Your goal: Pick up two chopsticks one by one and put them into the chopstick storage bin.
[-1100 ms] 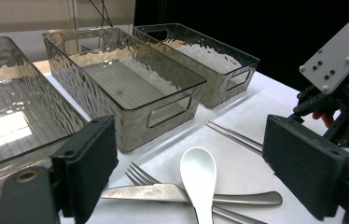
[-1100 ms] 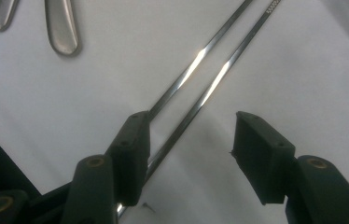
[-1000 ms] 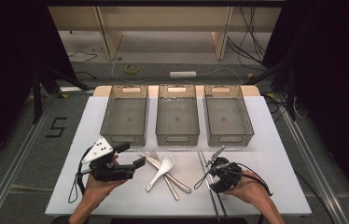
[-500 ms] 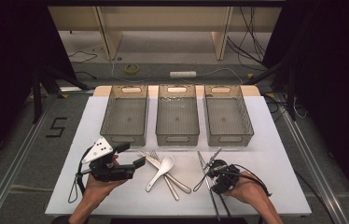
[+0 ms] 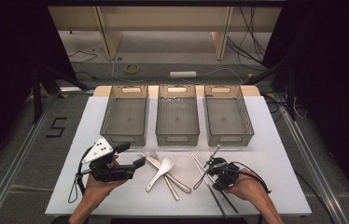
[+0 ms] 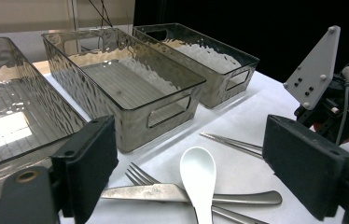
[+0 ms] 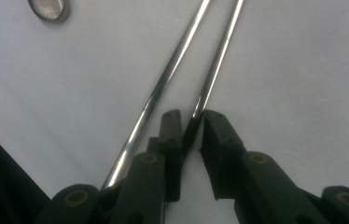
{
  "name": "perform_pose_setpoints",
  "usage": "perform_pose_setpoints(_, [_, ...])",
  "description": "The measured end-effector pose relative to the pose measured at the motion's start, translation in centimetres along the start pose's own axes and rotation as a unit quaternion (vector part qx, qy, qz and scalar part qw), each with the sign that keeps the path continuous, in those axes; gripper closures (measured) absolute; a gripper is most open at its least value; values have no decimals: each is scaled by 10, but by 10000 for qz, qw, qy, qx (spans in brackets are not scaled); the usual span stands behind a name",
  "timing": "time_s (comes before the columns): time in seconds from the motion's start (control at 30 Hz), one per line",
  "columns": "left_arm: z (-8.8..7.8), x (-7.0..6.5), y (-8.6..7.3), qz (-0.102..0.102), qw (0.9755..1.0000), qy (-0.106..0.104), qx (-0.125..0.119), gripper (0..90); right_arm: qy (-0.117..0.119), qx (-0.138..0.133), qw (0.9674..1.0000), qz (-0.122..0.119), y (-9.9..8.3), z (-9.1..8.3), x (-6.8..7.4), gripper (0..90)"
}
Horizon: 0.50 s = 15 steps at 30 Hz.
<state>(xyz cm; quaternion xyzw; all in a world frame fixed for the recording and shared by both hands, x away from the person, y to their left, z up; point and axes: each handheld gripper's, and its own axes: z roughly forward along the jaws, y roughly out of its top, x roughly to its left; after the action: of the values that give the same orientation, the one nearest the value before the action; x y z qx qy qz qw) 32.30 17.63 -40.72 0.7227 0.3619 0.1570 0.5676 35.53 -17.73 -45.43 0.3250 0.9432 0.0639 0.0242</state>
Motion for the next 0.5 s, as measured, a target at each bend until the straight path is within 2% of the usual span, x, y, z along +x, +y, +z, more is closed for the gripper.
perform_pose_setpoints(0.1, [0, 0, 0, 3, 10000, -2, 3, 175, 77, 47, 9999, 72, 1, 0, -5, 838])
perform_pose_setpoints(0.33, [0, 0, 0, 4, 10000, -5, 4, 175, 141, 129, 9998, 86, 4, 0, -7, 859])
perform_pose_setpoints(0.37, [0, 0, 0, 4, 10000, -9, 7, 175, 138, 134, 9998, -2, 4, 0, -8, 861])
perform_pose_setpoints(0.47, [1, 0, 0, 9, 10000, -16, 3, 175, 123, 95, 9999, 19, 4, -1, -8, 861])
perform_pose_setpoints(0.5, [1, -1, 0, -1, 10000, -20, 3, 175, 127, 90, 9998, -83, 3, -1, -10, 862])
